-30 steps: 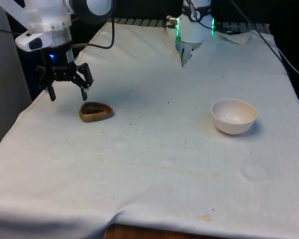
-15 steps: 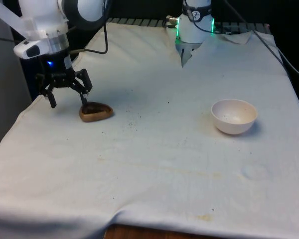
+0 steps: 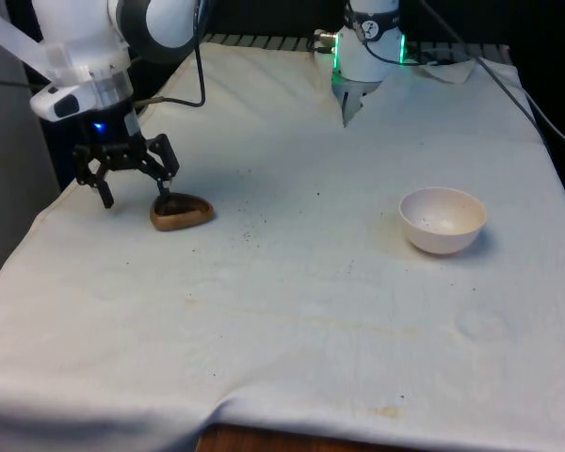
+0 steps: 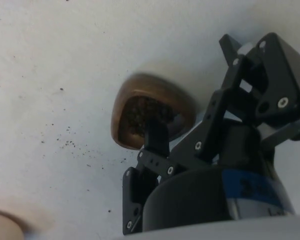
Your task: Pour the coffee beans from the cup into the bowl.
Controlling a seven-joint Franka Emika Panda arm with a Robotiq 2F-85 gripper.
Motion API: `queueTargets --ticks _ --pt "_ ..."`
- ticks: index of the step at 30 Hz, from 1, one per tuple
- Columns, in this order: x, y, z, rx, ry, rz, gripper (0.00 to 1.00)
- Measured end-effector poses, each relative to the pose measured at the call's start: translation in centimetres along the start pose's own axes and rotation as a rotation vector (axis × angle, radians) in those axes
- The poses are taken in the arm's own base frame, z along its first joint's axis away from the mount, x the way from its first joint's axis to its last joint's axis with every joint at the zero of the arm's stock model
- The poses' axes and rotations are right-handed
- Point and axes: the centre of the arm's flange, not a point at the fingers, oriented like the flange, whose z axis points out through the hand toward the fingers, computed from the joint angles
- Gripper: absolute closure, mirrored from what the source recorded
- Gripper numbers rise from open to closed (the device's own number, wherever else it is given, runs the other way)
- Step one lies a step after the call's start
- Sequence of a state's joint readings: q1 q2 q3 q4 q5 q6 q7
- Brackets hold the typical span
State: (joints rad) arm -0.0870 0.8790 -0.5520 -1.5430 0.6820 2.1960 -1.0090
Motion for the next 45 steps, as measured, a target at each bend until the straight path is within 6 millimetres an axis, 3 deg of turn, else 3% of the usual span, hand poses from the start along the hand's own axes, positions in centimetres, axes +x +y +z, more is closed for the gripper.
queueTargets --ticks 21,45 --pt "0.1 1.5 0.4 -0.017 -0.012 -0.006 0.0" --pt "0.6 0.4 0.9 -0.012 -0.021 -0.018 0.0"
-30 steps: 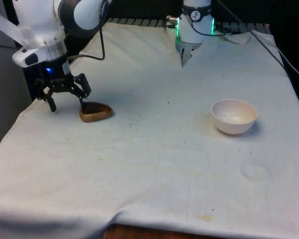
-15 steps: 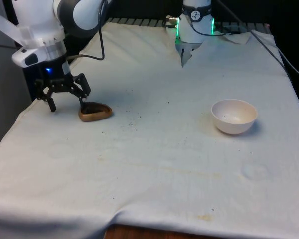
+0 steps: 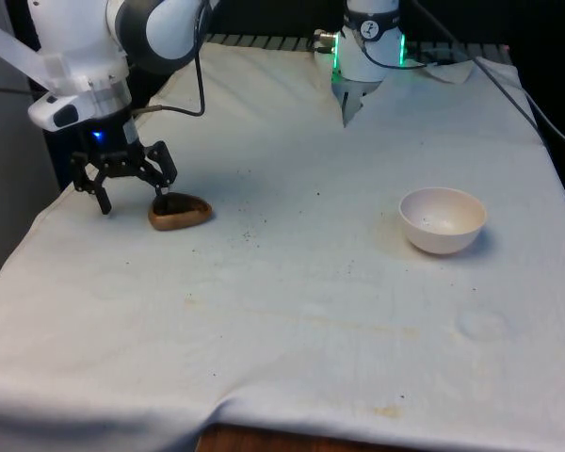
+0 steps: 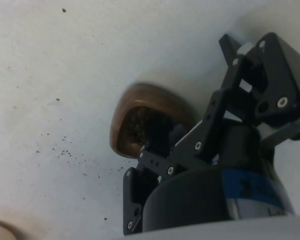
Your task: Pour the coffee beans from the cup into the bowl.
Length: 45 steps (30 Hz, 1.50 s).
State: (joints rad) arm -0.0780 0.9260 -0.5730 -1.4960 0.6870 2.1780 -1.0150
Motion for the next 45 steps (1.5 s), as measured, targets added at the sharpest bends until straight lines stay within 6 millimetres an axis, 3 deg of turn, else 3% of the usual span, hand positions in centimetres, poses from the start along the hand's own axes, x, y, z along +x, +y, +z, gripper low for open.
queueTargets --ticks 45 --pt "-0.75 -0.73 0.03 -0.001 0.014 0.019 0.0"
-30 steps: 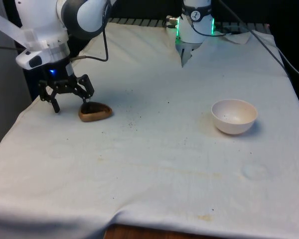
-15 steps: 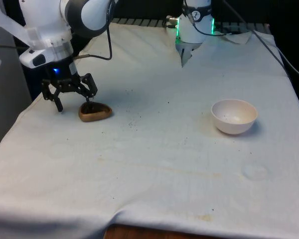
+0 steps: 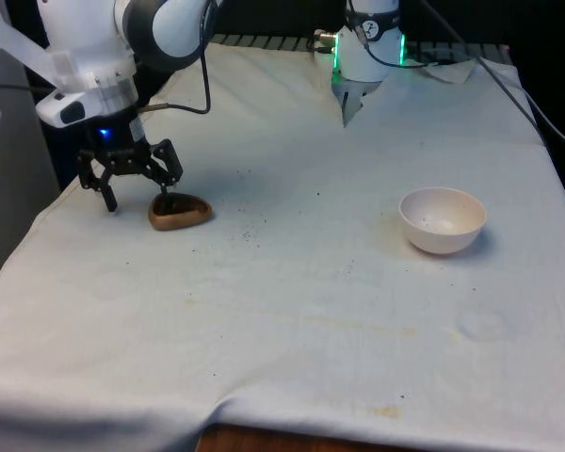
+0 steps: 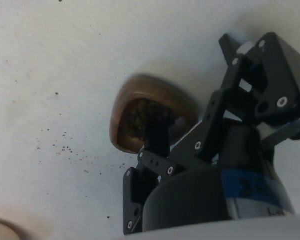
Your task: Pour the coffee beans from the cup into the bowl.
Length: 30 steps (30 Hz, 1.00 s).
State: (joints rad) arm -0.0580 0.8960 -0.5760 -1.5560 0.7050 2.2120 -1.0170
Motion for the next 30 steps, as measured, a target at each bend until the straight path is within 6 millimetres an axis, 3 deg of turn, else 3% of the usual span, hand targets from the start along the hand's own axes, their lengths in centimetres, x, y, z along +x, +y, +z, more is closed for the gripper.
queueTargets --ticks 24,26,27,30 --pt "0.13 -0.2 0.15 -0.001 0.005 0.001 0.02" --pt "0.13 -0.2 0.15 -0.001 0.005 0.001 0.11" --pt "0.11 -0.2 0.21 -0.001 0.004 0.001 0.22" --pt "0.15 -0.26 0.23 0.0 0.004 0.0 0.42"
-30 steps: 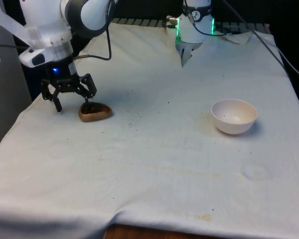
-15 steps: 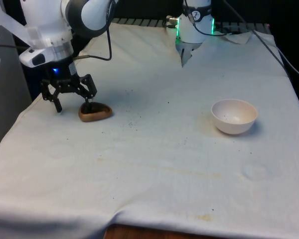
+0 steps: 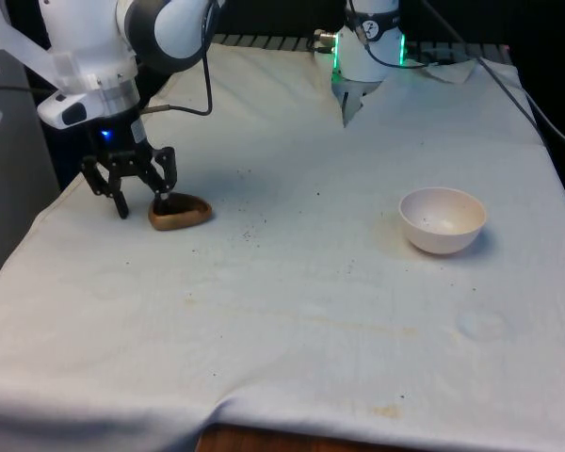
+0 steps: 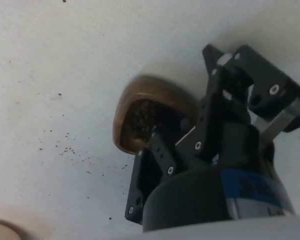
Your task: Pour the coffee beans from the cup into the bowl.
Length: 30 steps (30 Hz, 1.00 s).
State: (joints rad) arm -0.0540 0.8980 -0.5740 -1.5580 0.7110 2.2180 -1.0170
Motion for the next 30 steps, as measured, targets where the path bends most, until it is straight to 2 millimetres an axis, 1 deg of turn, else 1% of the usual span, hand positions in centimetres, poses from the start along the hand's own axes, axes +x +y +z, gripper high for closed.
queueTargets --ticks 4,5,6,10,11,26,30 --pt "0.05 -0.01 -0.09 0.0 0.001 -0.001 0.64" --pt "0.07 -0.03 -0.14 0.001 0.002 -0.001 0.64" --pt "0.09 -0.06 -0.24 0.003 0.002 -0.001 0.74" --pt "0.13 -0.1 -0.39 0.005 0.003 0.0 0.96" --pt "0.13 -0.1 -0.39 0.005 0.003 0.0 1.0" --pt "0.13 -0.1 -0.39 0.005 0.003 -0.001 1.0" --pt "0.34 -0.4 -0.41 0.006 0.003 -0.001 1.0"
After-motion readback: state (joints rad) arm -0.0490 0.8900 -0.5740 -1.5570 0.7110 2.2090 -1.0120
